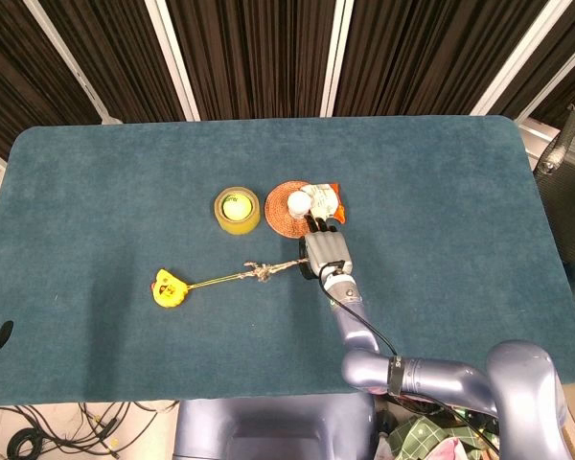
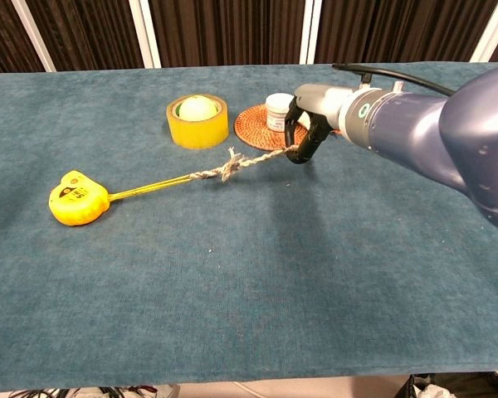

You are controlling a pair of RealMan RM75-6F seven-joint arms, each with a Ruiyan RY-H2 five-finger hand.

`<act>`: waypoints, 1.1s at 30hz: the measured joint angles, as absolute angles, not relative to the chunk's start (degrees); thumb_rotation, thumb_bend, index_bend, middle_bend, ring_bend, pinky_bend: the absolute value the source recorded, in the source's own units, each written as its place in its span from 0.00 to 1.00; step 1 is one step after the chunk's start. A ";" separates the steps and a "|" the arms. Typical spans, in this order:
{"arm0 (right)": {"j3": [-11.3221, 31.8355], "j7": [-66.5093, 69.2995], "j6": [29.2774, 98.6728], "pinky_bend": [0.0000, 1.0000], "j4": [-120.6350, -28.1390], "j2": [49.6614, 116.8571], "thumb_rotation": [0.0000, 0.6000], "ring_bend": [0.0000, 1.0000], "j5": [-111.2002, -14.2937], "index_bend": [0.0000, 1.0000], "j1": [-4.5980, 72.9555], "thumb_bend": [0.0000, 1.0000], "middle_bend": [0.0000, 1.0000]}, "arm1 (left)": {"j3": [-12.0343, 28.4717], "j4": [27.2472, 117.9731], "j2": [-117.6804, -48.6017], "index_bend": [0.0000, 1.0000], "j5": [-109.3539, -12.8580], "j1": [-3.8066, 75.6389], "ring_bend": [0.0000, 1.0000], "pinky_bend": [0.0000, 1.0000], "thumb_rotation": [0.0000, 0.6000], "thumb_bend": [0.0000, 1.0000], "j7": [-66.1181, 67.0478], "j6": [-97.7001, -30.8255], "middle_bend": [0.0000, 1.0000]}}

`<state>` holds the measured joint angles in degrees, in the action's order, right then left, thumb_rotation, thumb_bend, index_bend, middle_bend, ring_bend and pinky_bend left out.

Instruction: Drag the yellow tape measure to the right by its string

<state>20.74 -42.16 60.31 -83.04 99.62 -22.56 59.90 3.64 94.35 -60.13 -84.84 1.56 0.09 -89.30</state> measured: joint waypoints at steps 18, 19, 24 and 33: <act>20.18 -41.00 59.74 0.14 -83.57 98.59 1.00 0.02 -22.72 0.63 59.67 0.39 0.00 | 3.71 94.31 -60.44 0.10 -84.64 1.35 0.00 0.00 1.00 0.31 0.95 -89.67 0.00; 20.06 -40.99 59.81 0.14 -83.58 98.60 1.00 0.02 -22.60 0.63 59.62 0.39 0.00 | 3.68 94.32 -60.43 0.10 -84.63 1.35 0.00 0.00 1.00 0.31 0.97 -89.66 0.00; 19.67 -40.78 60.01 0.14 -83.70 98.50 1.00 0.02 -22.40 0.63 59.34 0.39 0.00 | 3.57 94.52 -60.47 0.10 -84.94 1.20 0.00 0.00 1.00 0.31 1.14 -90.01 0.00; 19.55 -40.02 59.95 0.14 -83.74 98.18 1.00 0.01 -22.46 0.63 59.01 0.39 0.00 | 3.57 94.59 -60.58 0.10 -84.87 1.18 0.00 0.00 1.00 0.31 1.58 -90.01 0.00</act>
<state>19.55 -40.02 59.95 -83.74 98.18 -22.46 59.01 3.57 94.59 -60.58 -84.87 1.18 1.58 -90.01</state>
